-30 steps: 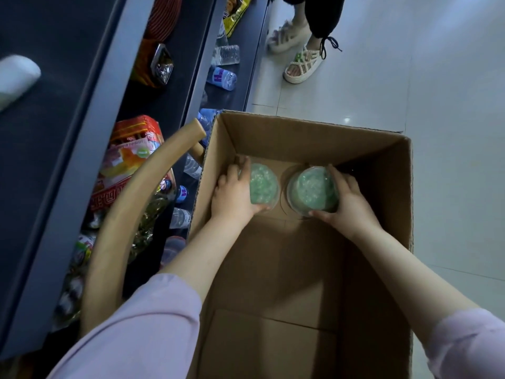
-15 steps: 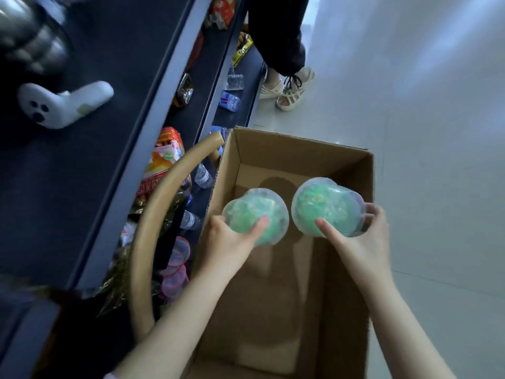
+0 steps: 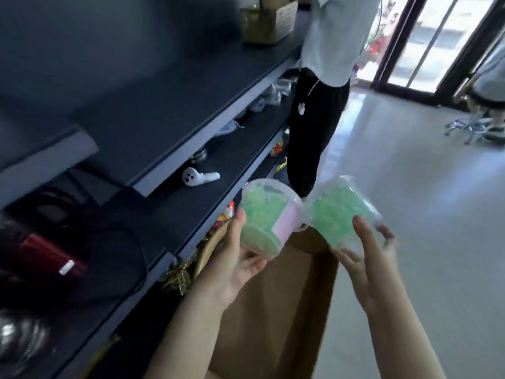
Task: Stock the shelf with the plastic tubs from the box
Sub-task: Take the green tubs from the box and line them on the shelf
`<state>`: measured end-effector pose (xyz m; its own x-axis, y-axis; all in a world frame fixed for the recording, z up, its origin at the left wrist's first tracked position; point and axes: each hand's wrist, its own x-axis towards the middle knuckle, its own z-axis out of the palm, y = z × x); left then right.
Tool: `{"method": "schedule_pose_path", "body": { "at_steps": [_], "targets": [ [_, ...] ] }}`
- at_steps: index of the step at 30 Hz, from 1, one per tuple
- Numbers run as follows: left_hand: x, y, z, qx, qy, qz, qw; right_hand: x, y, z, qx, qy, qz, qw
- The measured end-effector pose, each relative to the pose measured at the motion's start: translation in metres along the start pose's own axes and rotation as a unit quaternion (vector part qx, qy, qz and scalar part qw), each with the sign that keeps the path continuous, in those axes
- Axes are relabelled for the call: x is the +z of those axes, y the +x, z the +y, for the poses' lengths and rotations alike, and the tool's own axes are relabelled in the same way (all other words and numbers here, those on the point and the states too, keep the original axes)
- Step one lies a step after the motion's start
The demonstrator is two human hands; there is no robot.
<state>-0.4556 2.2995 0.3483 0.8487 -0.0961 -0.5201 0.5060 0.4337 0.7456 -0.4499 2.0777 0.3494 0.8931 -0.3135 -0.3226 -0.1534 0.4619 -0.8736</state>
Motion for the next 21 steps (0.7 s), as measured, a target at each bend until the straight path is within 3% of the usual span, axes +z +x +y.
{"method": "schedule_pose_path", "body": {
  "at_steps": [7, 13, 21],
  "targets": [
    [0.033, -0.109, 0.015, 0.123, -0.169, -0.032, 0.977, 0.012, -0.059, -0.075, 0.023, 0.055, -0.182, 0.981],
    [0.018, -0.199, 0.037, 0.256, -0.123, 0.015, 0.959, 0.049, -0.123, -0.095, 0.048, 0.064, -0.337, 0.938],
    [-0.083, -0.333, 0.06, 0.411, -0.081, 0.093, 0.903, 0.144, -0.232, -0.068, 0.146, 0.134, -0.457, 0.867]
  ]
}}
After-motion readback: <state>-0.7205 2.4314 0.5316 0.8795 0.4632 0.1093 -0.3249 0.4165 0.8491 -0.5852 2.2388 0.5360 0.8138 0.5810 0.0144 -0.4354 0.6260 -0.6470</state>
